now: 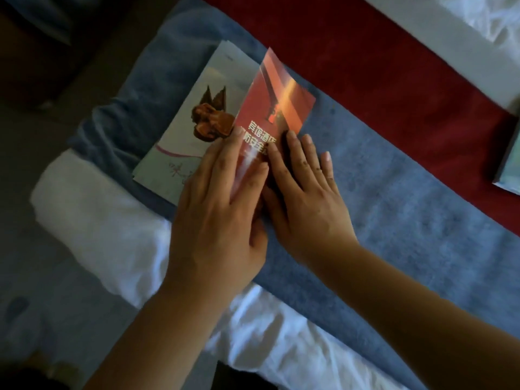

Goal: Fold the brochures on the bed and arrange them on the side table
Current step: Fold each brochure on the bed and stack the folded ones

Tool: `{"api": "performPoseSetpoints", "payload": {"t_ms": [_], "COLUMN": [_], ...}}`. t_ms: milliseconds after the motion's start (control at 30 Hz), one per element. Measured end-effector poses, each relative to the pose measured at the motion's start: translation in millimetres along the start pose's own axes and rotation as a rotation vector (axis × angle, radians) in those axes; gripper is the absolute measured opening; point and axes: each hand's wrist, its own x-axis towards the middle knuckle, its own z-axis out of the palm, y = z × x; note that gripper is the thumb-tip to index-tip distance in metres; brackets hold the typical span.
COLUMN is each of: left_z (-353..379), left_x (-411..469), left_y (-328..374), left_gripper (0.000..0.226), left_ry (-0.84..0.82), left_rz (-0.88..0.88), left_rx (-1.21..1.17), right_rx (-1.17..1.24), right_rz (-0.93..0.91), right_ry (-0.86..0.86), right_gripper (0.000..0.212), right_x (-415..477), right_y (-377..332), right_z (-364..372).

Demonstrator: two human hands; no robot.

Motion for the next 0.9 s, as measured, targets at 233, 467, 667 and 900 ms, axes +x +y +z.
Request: {"api": "performPoseSetpoints", "payload": {"t_ms": [233,467,667,900], "left_z": [-22.6,-23.0,-12.4,4.3], "left_x": [15.5,18.4,16.0,15.8], "left_y": [-53.5,-74.7,-74.8,-79.3], "left_gripper": [0.071,0.059,0.062,0.067], "left_ry": [-0.079,-0.142,-0.091,-0.156], "left_rz": [0.049,0.024,-0.023,-0.07], "left_rx": [0.084,0.059,0.075,0.04], "right_rx": [-0.012,-0.062,-0.146,-0.082], "right_rz": [-0.024,-0.001,0.051,0.077], "right_ry": [-0.042,-0.027,-0.278,-0.346], "right_gripper": [0.057,0.041,0.066,0.068], "right_x": [33.3,54.8,102.4,98.8], "right_y": [-26.1,-39.4,-55.2,-43.2], "right_z": [5.9,-9.1,-35.9,-12.9]}}
